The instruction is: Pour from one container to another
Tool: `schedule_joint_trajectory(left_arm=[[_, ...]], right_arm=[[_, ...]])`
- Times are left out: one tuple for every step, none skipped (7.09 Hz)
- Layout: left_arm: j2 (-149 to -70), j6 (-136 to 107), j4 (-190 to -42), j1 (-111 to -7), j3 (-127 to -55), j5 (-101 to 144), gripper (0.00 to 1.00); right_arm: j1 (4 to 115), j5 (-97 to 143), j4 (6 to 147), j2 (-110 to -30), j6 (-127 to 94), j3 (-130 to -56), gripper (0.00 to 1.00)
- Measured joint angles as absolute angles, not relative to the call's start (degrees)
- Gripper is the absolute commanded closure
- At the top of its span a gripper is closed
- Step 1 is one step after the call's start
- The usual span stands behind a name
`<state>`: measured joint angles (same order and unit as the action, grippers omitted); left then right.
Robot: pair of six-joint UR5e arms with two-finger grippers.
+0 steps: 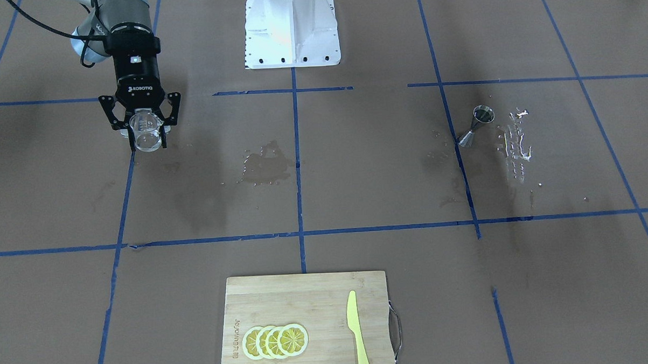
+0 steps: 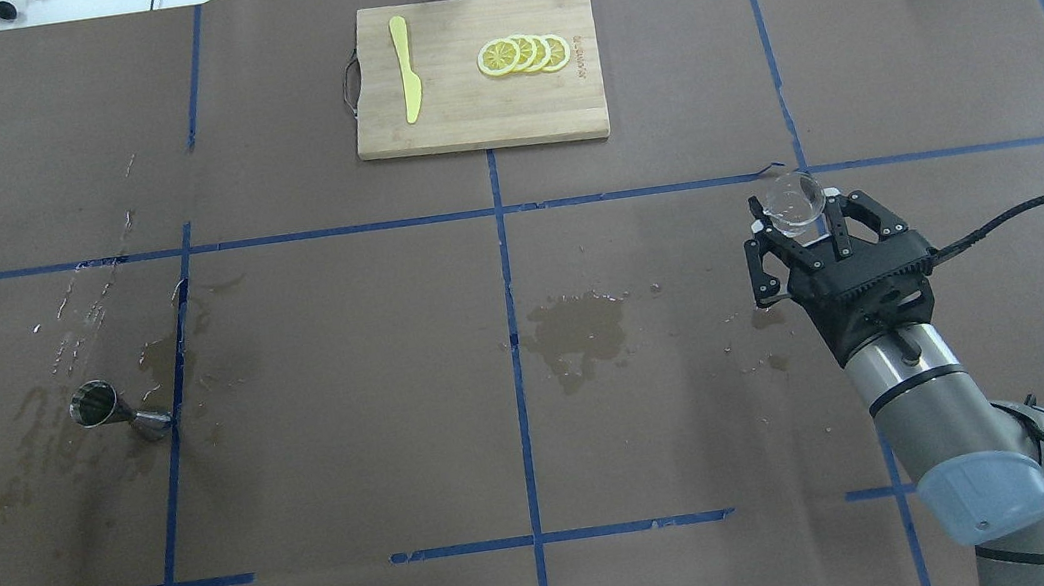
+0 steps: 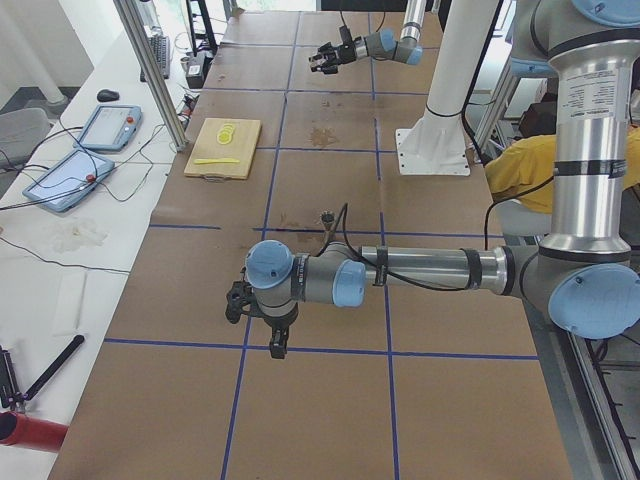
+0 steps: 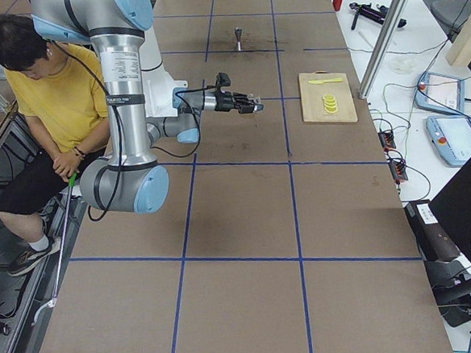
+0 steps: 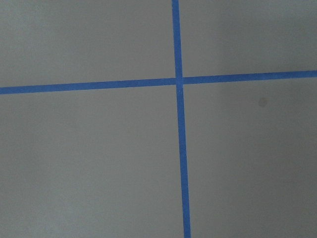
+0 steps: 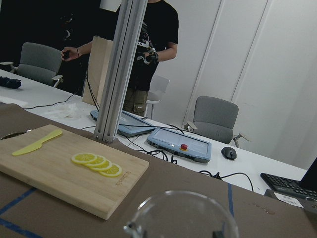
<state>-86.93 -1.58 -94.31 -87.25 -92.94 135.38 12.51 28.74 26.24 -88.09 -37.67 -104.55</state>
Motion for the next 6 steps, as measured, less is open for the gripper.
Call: schedule_joint_trajectory(left_arm=[[-87.1,-1.6,-94.3,-87.2,-92.9,135.4,0.00],[-87.2,-1.6,-94.3,-87.2,-92.9,135.4,0.00],[-87.3,-1.6,-94.3,-87.2,-92.9,135.4,0.00],[-87.4,-1.5,-94.4,-87.1,-92.9,135.4,0.00],[-87.4,-1.6,-94.8,-87.1,-92.9,135.4,0.00],[-87.4,-1.6,-95.3,-87.1,-92.8,135.4,0.00]], right_arm=[[12.2,29.0,22.8,-89.8,-39.7,-102.6,1.00],[12.1,30.2,21.3,-91.6,-42.5,-101.7,1.00],[12.0,31.7,20.9,-93.4,-45.1,-101.4,1.00],[12.0,32.8,20.8,-95.0,-47.4,-100.7,1.00],[12.0,33.8,20.8,-96.1,-51.5,-99.1,1.00],[11.9,34.4,20.8,-96.5,-55.7,-97.1,1.00]])
